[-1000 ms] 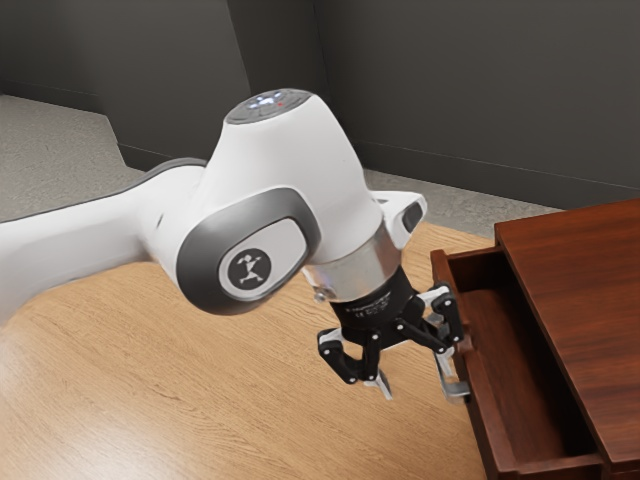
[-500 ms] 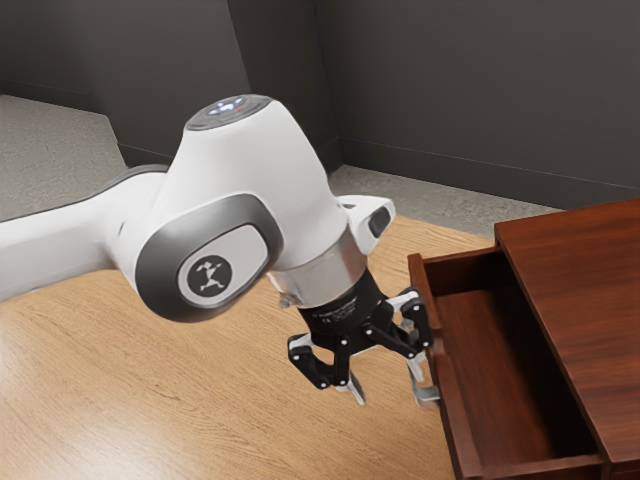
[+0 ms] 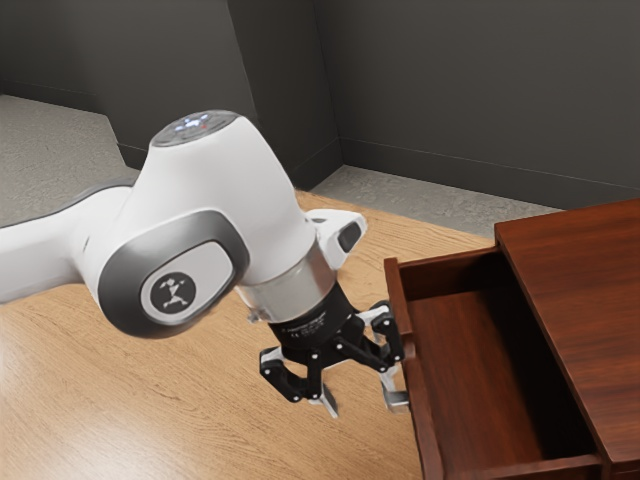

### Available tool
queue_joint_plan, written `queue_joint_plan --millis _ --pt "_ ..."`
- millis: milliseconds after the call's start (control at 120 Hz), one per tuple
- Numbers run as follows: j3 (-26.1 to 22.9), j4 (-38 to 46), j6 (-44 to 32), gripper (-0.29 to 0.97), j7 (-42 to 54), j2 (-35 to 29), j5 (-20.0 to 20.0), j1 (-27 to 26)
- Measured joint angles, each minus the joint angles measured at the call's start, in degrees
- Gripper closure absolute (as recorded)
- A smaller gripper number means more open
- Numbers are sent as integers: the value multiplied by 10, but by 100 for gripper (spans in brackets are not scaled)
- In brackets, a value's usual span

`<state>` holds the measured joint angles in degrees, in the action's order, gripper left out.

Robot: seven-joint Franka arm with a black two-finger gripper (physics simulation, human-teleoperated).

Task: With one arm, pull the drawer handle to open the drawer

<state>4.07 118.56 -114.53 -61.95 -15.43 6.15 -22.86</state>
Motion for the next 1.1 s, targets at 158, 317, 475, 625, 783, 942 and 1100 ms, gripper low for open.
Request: queue_joint_plan --millis 158,317,475,625,783,942,1100 --pt "5 15 0 29 1 -18 -4 -1" --pt "13 26 1 29 3 -28 -6 -3" --pt "19 38 1 30 7 -38 -6 -3" --pt "20 38 0 30 9 -41 -6 -3" --pt "20 34 0 30 12 -47 -6 -3" --pt "19 19 3 30 13 -64 -6 -3" --pt "28 -58 25 24 14 -69 -4 0"
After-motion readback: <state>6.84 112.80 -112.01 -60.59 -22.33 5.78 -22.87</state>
